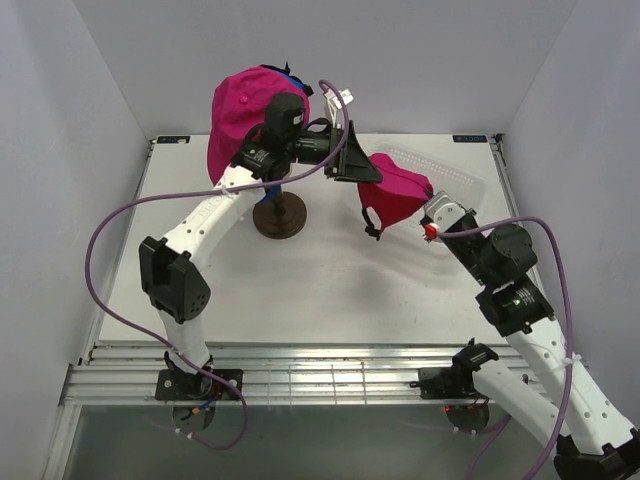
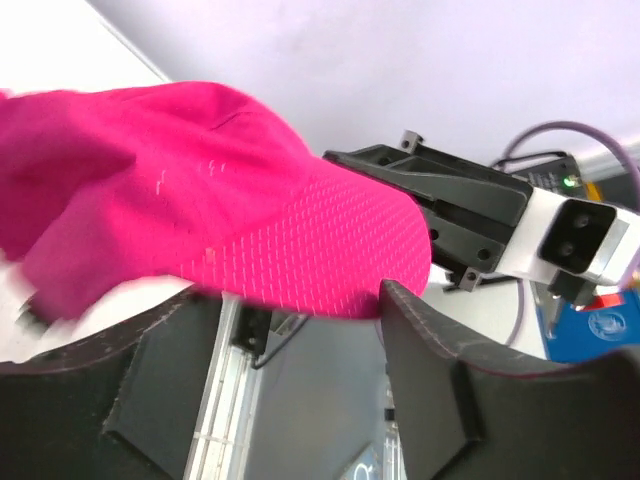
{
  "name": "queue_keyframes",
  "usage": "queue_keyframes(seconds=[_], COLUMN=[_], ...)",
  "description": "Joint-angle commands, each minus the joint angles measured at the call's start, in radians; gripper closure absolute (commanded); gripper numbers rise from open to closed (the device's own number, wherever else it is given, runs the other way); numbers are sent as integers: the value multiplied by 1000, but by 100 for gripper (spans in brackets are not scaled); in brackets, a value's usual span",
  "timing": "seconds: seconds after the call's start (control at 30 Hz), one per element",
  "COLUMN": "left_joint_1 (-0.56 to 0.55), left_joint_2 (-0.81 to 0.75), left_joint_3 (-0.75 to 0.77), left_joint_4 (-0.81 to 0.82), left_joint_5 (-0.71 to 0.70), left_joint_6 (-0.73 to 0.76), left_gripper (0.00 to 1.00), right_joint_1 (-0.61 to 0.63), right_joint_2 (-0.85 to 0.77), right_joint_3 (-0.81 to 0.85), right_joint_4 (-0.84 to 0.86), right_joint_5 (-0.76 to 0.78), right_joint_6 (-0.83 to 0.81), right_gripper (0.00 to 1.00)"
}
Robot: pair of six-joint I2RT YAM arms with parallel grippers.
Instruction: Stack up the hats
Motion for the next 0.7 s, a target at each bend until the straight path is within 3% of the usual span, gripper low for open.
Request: queue_keyframes(seconds=[0.0, 0.03, 0.07, 0.3, 0.5, 0.57, 0.6, 0.67], left_joint_1=[11, 11, 11, 10, 7, -4, -7, -22], left_joint_2=[-64, -66, -66, -86, -120, -132, -137, -143], left_joint_3=[50, 53, 57, 100, 132, 139, 140, 142], left_joint_4=[-168, -180, -206, -298, -341, -350, -353, -364], left_joint_5=[-102, -115, -145, -254, -276, -274, -273, -268], left_joint_6=[223, 253, 267, 414, 500, 519, 536, 557], left_gripper=[23, 17, 2, 2, 2, 3, 7, 26], right_joint_1=[-10, -10, -10, -13, -120, -189, -210, -263], right_joint_2=[9, 18, 41, 177, 433, 513, 532, 576], right_joint_3=[63, 72, 84, 250, 616, 742, 778, 845], right_joint_4=[-14, -28, -45, -252, -569, -623, -630, -622], right_joint_5=[167, 182, 197, 325, 383, 315, 168, -38], right_joint_6=[85, 91, 96, 203, 370, 422, 441, 465], right_gripper=[92, 92, 92, 92, 92, 92, 92, 92])
